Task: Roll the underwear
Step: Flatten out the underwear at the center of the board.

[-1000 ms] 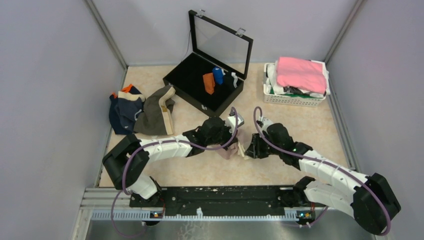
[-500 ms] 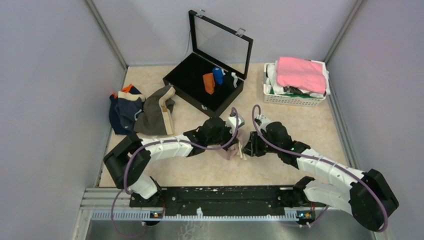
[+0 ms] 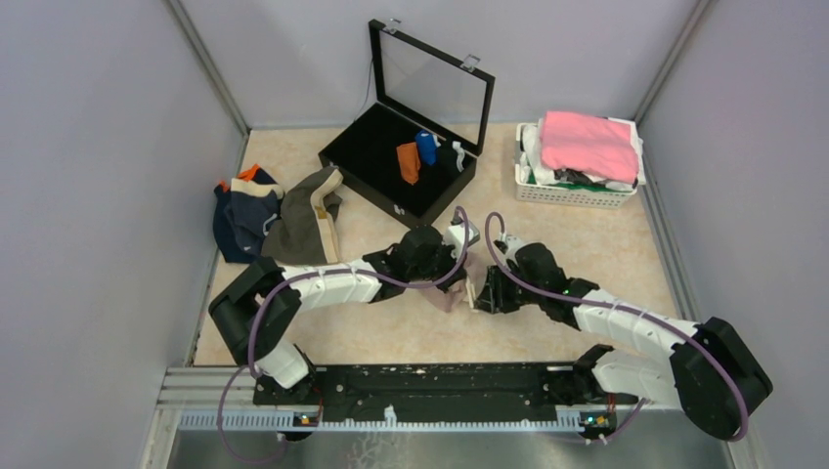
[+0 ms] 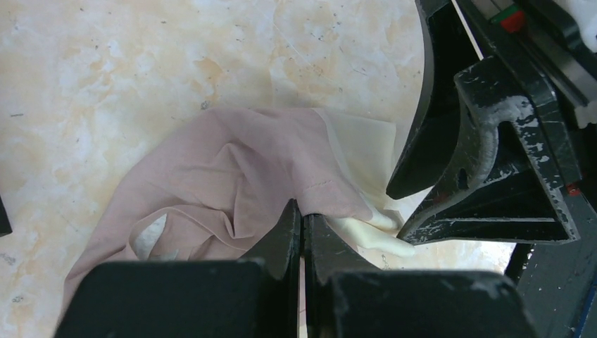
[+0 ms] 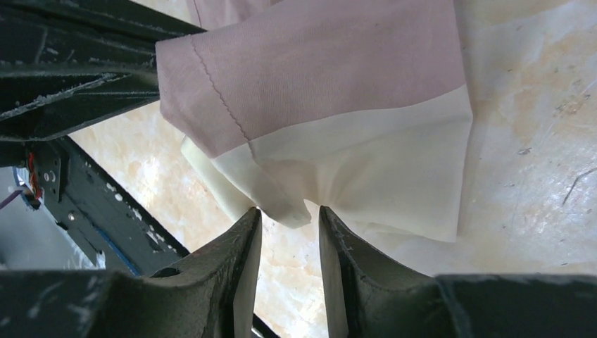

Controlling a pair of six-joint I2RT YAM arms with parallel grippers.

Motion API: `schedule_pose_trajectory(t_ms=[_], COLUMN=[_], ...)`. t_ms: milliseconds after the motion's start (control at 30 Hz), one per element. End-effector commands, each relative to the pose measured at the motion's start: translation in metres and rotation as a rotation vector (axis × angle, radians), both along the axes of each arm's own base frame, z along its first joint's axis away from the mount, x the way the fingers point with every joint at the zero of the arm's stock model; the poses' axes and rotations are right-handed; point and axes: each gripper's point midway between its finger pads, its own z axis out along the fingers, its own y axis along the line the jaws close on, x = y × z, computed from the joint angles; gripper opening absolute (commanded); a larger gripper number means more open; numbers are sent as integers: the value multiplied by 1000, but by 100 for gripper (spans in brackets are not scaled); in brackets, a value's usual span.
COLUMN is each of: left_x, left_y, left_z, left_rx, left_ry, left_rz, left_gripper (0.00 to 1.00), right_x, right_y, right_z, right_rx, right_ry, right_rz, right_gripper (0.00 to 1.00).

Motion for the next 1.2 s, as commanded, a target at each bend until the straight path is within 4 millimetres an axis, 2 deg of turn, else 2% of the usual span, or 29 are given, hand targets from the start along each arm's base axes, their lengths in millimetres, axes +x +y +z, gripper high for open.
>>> schedule_pose_trajectory(t_ms=[0, 200, 300, 433, 533, 633, 767, 867, 933, 1067, 1167], left_x=[7, 8, 8, 8, 8, 9, 8, 6, 4, -2, -4], left_y=[-11, -11, -12, -12, -11, -10, -9, -7, -5, 1, 8], left_z=[12, 9, 9, 9, 9, 8, 7, 4, 2, -6, -14], left_rx=[-39, -32, -32, -34, -32, -30, -33, -39, -49, -75, -95], left_ry=[-3, 6, 10, 9, 8, 10, 18, 34, 51, 113, 182], left_rz=[3, 3, 2, 3, 4, 9, 11, 19, 31, 79, 154], left_gripper=[0, 0, 0, 0, 0, 0, 0, 0, 8, 35, 44], right_x=[6, 13, 15, 20, 20, 20, 20, 17, 12, 7, 7], right_y=[11, 24, 25, 19, 9, 6, 12, 23, 32, 43, 47], right_z=[11, 26, 24, 13, 1, 1, 11, 22, 29, 35, 32], right_rx=[55, 106, 93, 16, -81, -103, -47, 32, 88, 157, 167], right_ry=[-39, -85, -92, -91, -90, -103, -139, -162, -160, -139, -120], right_rz=[24, 35, 29, 3, -18, -20, -12, 24, 62, 89, 93], right_gripper=[36, 38, 38, 35, 27, 15, 0, 0, 0, 0, 0])
